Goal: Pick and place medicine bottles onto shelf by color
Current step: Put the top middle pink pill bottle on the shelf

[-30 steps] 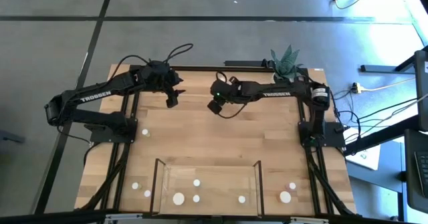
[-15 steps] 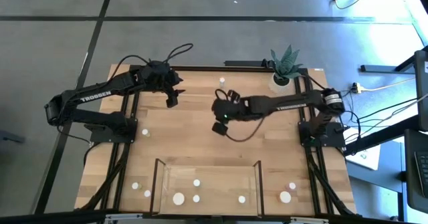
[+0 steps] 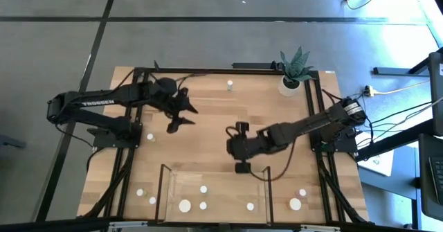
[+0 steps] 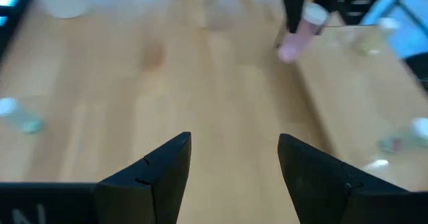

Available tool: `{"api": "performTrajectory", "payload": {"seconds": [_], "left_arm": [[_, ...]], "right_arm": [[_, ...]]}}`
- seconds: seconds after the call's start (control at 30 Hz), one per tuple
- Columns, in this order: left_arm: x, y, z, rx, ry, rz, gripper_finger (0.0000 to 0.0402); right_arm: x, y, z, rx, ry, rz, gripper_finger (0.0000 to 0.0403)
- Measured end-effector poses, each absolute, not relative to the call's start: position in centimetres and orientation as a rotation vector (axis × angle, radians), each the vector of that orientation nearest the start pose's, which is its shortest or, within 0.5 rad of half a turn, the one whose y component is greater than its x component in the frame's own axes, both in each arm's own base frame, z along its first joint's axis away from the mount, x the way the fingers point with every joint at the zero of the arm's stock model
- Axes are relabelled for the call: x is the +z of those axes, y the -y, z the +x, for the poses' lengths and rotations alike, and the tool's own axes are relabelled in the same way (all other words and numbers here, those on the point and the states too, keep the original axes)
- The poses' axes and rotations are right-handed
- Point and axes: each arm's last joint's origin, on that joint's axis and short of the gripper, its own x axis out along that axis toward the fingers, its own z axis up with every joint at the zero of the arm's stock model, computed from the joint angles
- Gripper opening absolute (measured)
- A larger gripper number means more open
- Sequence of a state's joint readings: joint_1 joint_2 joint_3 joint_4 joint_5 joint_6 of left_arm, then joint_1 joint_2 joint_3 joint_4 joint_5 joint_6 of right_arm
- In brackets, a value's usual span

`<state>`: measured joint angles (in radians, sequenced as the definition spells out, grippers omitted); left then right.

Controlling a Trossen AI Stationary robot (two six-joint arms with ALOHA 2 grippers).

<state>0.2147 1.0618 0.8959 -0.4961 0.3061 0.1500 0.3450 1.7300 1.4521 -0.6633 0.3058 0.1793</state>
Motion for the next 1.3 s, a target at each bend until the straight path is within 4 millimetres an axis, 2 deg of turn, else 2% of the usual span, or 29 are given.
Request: {"api": "performTrajectory", "payload": {"seconds": [0.2, 0.33, 0.67, 1.1, 1.3], "left_arm": [[29.4, -0.6, 21.8, -0.220, -0.646, -0.038, 0.0218], [29.4, 1.4, 21.9, -0.238, -0.655, -0.030, 0.0218], [30.0, 6.1, 21.6, -0.322, -0.584, 0.016, 0.0218], [30.0, 9.1, 20.5, -0.338, -0.582, 0.032, 0.0218], [30.1, 9.8, 20.2, -0.371, -0.576, 0.040, 0.0218]], "right_arm": [[27.7, -14.9, 34.0, 0.160, -0.904, -0.179, 0.0119], [27.7, -16.3, 33.4, 0.223, -0.889, -0.203, 0.0119], [28.4, -17.9, 33.5, 0.305, -0.796, -0.162, 0.0119], [29.3, -19.7, 33.5, 0.366, -0.708, -0.081, 0.0119], [30.4, -21.1, 35.3, 0.400, -0.668, -0.122, 0.0119]]}}
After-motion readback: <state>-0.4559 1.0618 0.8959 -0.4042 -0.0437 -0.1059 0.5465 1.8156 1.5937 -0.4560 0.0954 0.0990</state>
